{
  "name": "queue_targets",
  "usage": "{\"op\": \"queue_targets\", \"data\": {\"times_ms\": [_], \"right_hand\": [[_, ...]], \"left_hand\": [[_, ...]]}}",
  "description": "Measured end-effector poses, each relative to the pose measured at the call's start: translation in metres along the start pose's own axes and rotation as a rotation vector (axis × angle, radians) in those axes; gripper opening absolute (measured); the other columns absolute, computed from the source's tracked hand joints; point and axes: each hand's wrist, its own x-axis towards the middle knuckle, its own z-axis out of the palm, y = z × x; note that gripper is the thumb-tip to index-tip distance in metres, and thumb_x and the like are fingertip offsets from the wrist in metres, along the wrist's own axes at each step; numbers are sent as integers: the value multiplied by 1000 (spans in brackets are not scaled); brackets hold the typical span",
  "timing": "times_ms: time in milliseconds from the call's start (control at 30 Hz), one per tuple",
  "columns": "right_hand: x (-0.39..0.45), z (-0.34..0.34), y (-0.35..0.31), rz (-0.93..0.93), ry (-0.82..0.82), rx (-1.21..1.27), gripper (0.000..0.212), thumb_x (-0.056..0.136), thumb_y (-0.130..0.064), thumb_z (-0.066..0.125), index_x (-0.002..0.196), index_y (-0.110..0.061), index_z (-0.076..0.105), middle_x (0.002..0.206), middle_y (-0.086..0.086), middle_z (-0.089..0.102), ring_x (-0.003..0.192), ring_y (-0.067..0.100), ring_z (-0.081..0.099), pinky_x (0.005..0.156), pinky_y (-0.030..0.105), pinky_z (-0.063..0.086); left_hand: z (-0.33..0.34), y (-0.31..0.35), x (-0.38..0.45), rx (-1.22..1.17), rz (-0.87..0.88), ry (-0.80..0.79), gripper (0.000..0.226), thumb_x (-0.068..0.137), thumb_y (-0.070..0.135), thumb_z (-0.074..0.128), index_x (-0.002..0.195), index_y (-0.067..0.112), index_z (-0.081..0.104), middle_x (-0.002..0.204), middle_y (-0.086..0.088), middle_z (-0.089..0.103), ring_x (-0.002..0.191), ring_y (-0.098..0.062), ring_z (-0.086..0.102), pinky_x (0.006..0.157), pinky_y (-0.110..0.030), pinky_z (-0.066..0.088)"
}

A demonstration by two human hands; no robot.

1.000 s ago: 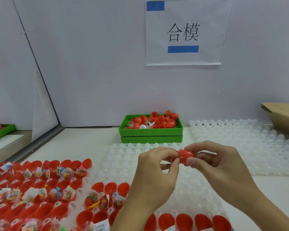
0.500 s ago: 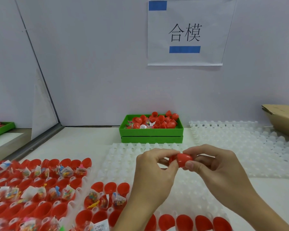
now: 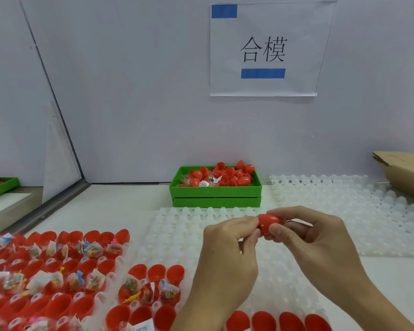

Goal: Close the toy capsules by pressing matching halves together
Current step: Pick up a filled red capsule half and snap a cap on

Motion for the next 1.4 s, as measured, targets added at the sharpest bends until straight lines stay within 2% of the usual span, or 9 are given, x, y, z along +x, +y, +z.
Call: {"op": "queue_targets", "data": {"times_ms": [67,167,233,333,633,867,1067,1233,1400], "right_hand": [[1,-2,1,16,-18,-9,23,81,2,72,92,-17,74,72,3,76,70,17,74,67,18,56],[1,-3,2,38,-45,-20,25,82,4,71,91,-19,74,74,4,76,71,21,74,68,22,57],[0,-3,1,44,-56,3,23,82,3,71,91,-18,74,76,4,76,72,21,74,67,20,57],[1,-4,-1,63,-45,25,16,81,-6,72,90,-19,75,81,1,77,73,19,74,71,19,57],[0,-5,-4,110,-117,38,20,79,0,73,92,-15,77,86,0,77,77,17,74,66,19,57],[0,-1,-4,104,-38,3,26,81,8,70,82,-17,77,74,0,76,63,15,71,60,18,56],[-3,4,-4,85,-37,-15,34,79,13,69,76,-20,76,69,0,75,57,10,69,56,15,53],[-2,6,-2,93,-41,-23,37,80,15,68,74,-21,76,69,0,75,58,13,70,56,16,54],[-3,5,0,115,-49,-64,42,82,19,63,82,-21,77,69,-3,76,60,14,73,55,18,56]], "left_hand": [[-2,2,1,-69,-55,67,38,85,12,75,115,36,71,89,33,68,90,8,66,77,-14,56],[-4,0,3,-218,-174,91,52,74,17,85,109,49,62,85,27,72,83,6,67,70,-7,52],[-5,-2,5,-263,-196,97,41,70,19,86,96,45,69,84,21,73,81,-3,68,69,-11,54],[-6,-2,6,-352,-202,13,39,67,13,87,97,35,75,88,13,73,86,-9,68,72,-16,56],[-12,-4,8,-279,-208,-26,41,74,4,81,92,40,74,85,24,74,91,5,67,76,-5,48],[-12,-4,7,-307,-205,-34,41,71,0,82,85,38,77,86,23,75,90,2,70,77,-10,52],[-5,-6,4,-54,-124,-1,33,76,-5,76,90,25,79,81,42,61,84,15,64,79,-4,48],[-2,-10,0,94,31,38,26,83,-5,71,103,11,76,86,-1,77,86,-4,67,82,-15,53],[1,-6,0,183,113,8,23,81,5,62,96,6,79,78,-7,76,71,-13,66,70,-22,55]]}}
